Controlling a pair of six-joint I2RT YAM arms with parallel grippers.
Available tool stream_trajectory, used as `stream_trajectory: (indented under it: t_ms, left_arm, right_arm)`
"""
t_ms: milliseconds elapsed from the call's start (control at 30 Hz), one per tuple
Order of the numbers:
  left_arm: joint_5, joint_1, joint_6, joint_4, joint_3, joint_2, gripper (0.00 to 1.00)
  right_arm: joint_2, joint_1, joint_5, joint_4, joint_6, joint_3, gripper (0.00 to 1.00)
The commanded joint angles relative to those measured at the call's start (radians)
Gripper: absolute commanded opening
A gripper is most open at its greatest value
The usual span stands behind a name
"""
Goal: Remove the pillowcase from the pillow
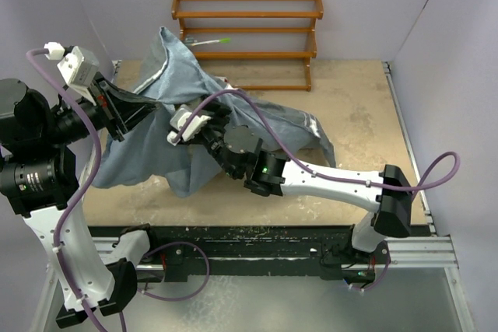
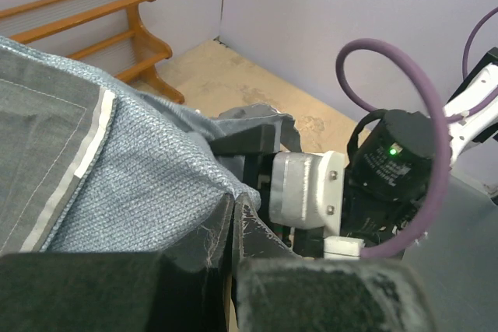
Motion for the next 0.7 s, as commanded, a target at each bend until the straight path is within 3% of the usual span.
stream_trajectory:
  t_ms: [0, 100, 167, 467, 667]
  left_arm:
    - [0.024, 0.000, 0.033, 0.021, 0.059, -0.002, 0.00]
    - [0.010, 0.000, 0.068, -0.009, 0.062, -0.003, 0.00]
    - [-0.004, 0.000, 0.084, -0.019, 0.061, -0.006, 0.00]
    - [-0.121, 0.000, 0.071, 0.048, 0.038, -0.026, 0.00]
    - [-0.273, 0.000, 0.060, 0.116, 0.017, -0.040, 0.00]
  right_arm:
    - [-0.008, -0.027, -0.121, -0.029, 0.157, -0.018, 0.53]
    - [-0.066, -0.055, -0.203, -0.019, 0.266, -0.073, 0.15]
    - [-0.114, -0.071, -0.262, 0.004, 0.320, -0.117, 0.00]
    - [-0.274, -0.089, -0.387, 0.023, 0.428, -0.257, 0.00]
    - [-0.326, -0.085, -0.494, -0.009, 0.480, -0.295, 0.00]
